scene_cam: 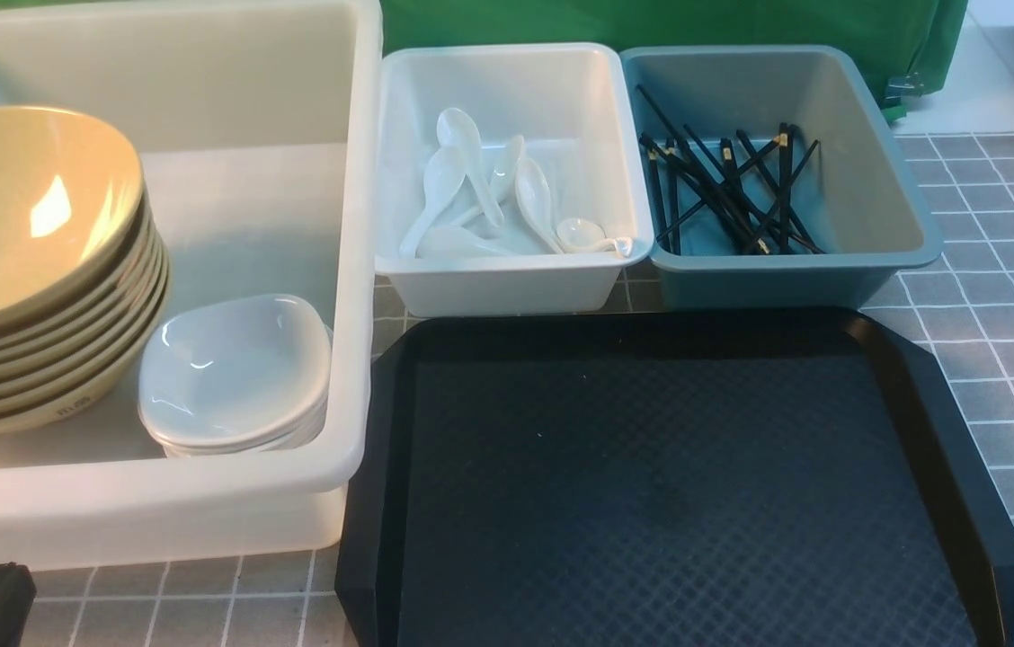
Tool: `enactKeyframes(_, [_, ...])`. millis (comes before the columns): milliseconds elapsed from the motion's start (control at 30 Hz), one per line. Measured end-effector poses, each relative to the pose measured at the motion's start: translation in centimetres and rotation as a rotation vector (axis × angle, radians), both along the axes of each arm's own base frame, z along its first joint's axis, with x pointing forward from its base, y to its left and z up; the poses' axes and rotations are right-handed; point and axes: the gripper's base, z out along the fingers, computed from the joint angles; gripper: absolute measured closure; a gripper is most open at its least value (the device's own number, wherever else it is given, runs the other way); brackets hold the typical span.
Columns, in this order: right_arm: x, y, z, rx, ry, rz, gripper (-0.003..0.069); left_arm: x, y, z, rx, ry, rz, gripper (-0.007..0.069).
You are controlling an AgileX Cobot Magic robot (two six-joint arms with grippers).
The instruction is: On grey table put chopsticks spoon bowls plates into blue grey white boxes.
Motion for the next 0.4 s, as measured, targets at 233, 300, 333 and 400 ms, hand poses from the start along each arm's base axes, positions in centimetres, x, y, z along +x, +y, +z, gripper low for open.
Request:
enactKeyframes(233, [0.0,0.0,0.0,0.0,0.0,0.0,0.0505,0.0,0.0,0.0,0.001,0.0,0.0,0.0636])
enactKeyframes(300, [0.0,0.0,0.0,0.0,0.0,0.0,0.0503,0.0,0.0,0.0,0.001,0.0,0.0,0.0636])
enactKeyframes(333, [0.0,0.0,0.0,0.0,0.0,0.0,0.0502,0.0,0.0,0.0,0.001,0.0,0.0,0.0636])
enactKeyframes(400, [0.0,0.0,0.0,0.0,0.0,0.0,0.0499,0.0,0.0,0.0,0.001,0.0,0.0,0.0636])
